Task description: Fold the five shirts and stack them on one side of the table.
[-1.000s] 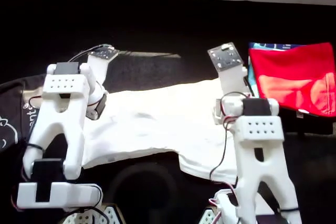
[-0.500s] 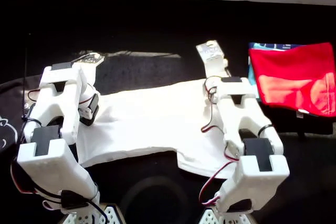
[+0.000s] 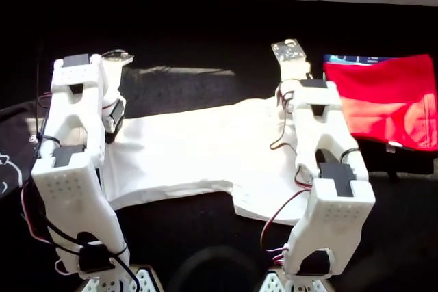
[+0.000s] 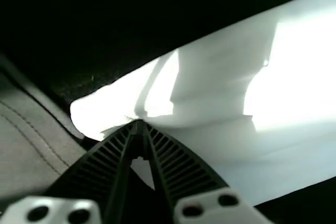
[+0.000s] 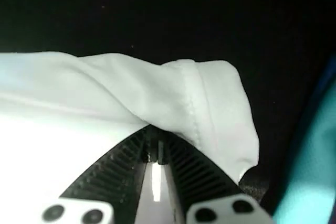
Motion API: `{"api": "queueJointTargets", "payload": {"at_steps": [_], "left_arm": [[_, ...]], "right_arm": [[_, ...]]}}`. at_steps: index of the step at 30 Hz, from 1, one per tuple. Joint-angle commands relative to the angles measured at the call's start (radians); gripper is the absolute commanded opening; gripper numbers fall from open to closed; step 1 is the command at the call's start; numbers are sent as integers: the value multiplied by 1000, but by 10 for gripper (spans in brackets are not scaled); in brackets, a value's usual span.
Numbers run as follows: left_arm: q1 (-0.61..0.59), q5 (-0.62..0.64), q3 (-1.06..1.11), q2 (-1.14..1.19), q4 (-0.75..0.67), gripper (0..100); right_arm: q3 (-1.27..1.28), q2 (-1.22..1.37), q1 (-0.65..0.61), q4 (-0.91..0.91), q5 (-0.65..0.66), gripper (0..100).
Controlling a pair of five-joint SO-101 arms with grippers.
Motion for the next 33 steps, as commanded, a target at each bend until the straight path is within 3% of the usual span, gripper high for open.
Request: {"api": "queueJointTargets", "payload": {"at_steps": [1,7,12,20,23,29,33], "left_arm": [[25,-5,-143,1,109,9],[25,-5,-177,-90,203,9],[45,-5,-24,-236,180,9],[99,-5,661,-490,-169,9],[93,-11,860,-611,-238,9],[19,-107,1170,-759,-387,9],[-50,-138,1221,-803,-420,9]], "right_arm": [[-47,-151,16,42,-6,7],[10,-266,15,38,-6,7],[47,-217,-2,-168,-6,7],[4,-5,-4,-229,-6,7],[2,22,-4,-234,-5,7],[2,39,38,-234,-3,7],[10,-7,68,-225,-3,7]]}}
